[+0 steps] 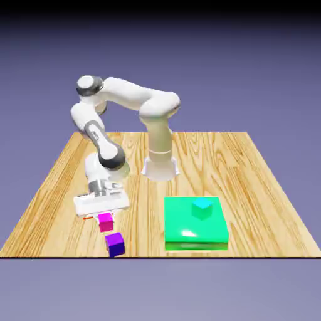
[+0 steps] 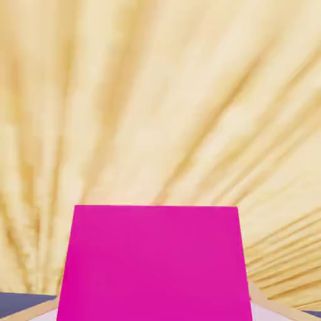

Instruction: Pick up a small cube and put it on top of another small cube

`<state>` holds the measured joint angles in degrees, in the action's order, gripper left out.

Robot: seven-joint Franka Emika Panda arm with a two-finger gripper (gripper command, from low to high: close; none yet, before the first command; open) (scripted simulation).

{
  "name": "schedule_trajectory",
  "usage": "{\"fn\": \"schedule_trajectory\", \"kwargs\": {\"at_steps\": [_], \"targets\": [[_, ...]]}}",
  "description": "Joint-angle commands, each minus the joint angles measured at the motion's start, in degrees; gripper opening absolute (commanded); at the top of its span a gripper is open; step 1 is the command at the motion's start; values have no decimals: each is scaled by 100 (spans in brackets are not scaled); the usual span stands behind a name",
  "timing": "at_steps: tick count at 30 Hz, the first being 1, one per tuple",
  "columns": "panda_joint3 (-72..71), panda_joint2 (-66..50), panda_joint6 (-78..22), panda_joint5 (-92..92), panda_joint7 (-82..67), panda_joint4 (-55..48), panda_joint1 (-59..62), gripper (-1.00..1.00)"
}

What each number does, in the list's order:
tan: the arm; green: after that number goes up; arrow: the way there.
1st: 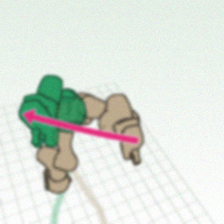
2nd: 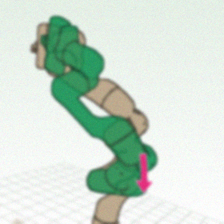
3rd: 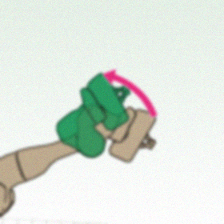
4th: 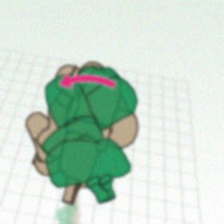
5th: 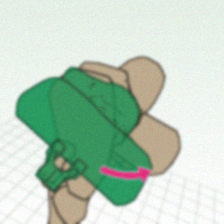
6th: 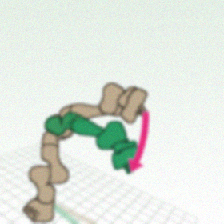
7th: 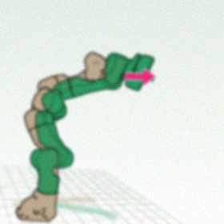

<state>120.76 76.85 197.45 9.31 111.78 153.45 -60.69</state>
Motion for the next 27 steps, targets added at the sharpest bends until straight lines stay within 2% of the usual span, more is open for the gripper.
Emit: {"fn": "schedule_trajectory", "kwargs": {"at_steps": [1, 17, 27], "targets": [[-79, -9, -27, 252, -206, 11, 54, -100], [-1344, -151, -370, 4236, -3456, 191, 922, -100], [-2660, -2130, -2272, 4262, -3720, -950, 1958, -100]]}}
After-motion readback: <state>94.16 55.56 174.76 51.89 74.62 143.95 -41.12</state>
